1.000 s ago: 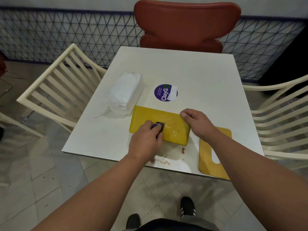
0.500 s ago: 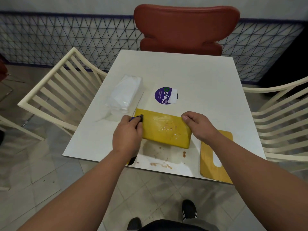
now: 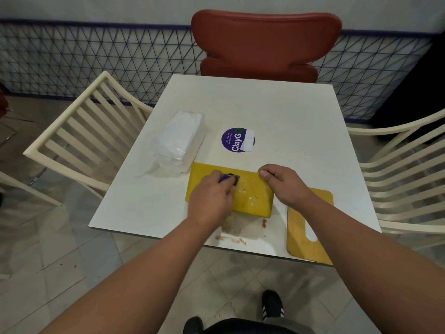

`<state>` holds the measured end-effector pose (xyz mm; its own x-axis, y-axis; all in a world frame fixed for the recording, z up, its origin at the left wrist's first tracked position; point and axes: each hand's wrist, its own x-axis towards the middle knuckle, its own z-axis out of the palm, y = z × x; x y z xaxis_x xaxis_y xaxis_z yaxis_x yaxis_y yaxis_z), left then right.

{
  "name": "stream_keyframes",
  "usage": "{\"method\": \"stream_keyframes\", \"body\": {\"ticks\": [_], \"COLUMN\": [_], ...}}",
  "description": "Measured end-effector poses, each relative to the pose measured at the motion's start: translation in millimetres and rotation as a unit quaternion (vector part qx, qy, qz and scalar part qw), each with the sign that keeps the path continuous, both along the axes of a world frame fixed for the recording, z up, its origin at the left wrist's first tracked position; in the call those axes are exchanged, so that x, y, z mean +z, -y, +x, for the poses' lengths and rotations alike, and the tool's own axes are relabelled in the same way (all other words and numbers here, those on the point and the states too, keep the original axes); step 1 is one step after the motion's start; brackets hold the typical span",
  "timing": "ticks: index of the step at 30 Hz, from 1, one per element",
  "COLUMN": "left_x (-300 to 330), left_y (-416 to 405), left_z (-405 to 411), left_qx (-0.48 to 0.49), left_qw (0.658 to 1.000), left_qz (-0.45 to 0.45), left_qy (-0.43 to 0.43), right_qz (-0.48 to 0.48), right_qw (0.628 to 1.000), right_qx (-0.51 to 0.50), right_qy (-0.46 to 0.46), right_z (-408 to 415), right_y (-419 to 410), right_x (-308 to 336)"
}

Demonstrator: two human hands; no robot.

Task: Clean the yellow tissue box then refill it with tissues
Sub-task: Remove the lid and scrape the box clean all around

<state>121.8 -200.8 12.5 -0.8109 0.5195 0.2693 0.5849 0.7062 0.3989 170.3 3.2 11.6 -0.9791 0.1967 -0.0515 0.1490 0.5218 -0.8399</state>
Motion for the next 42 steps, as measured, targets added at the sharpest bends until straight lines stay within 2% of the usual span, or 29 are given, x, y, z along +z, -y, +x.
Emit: {"method": "stream_keyframes", "body": {"ticks": [3, 7, 9, 14, 19, 21, 26, 31, 36, 42], "left_x": [1, 3, 2, 6, 10, 12, 16, 15, 12, 5], "left_y": [-7, 9, 6, -18, -2, -11, -36, -12, -19, -5], "left_z": [9, -13, -12, 10, -17, -11, 11, -16, 1, 18], "left_qx": [-0.072, 0.058, 0.073, -0.057, 0.051, 0.026, -0.112, 0.0, -0.128, -0.216], "left_qw": [0.997, 0.998, 0.997, 0.998, 0.999, 1.0, 0.992, 1.0, 0.989, 0.969], "left_qz": [-0.026, 0.008, 0.017, -0.018, -0.01, -0.01, -0.048, -0.012, -0.067, -0.106], "left_qy": [-0.017, 0.031, 0.034, 0.004, 0.012, 0.011, -0.022, 0.012, -0.033, -0.052], "right_qz": [0.003, -0.001, 0.0, 0.008, 0.001, 0.0, 0.002, -0.002, -0.001, 0.002], "right_qw": [1.0, 1.0, 1.0, 1.0, 1.0, 1.0, 1.0, 1.0, 1.0, 1.0], "right_qx": [0.0, -0.003, -0.005, -0.002, 0.003, 0.001, 0.0, -0.003, -0.008, -0.009], "right_qy": [-0.001, 0.005, 0.009, 0.005, 0.006, 0.001, 0.005, 0.011, 0.009, 0.005], "right_z": [0, 0, 0, -1, 0, 0, -1, -1, -2, -4], "right_y": [0, -1, 0, -1, -1, -1, -1, -1, 0, 0], "right_x": [1, 2, 2, 2, 1, 0, 1, 2, 2, 2]}}
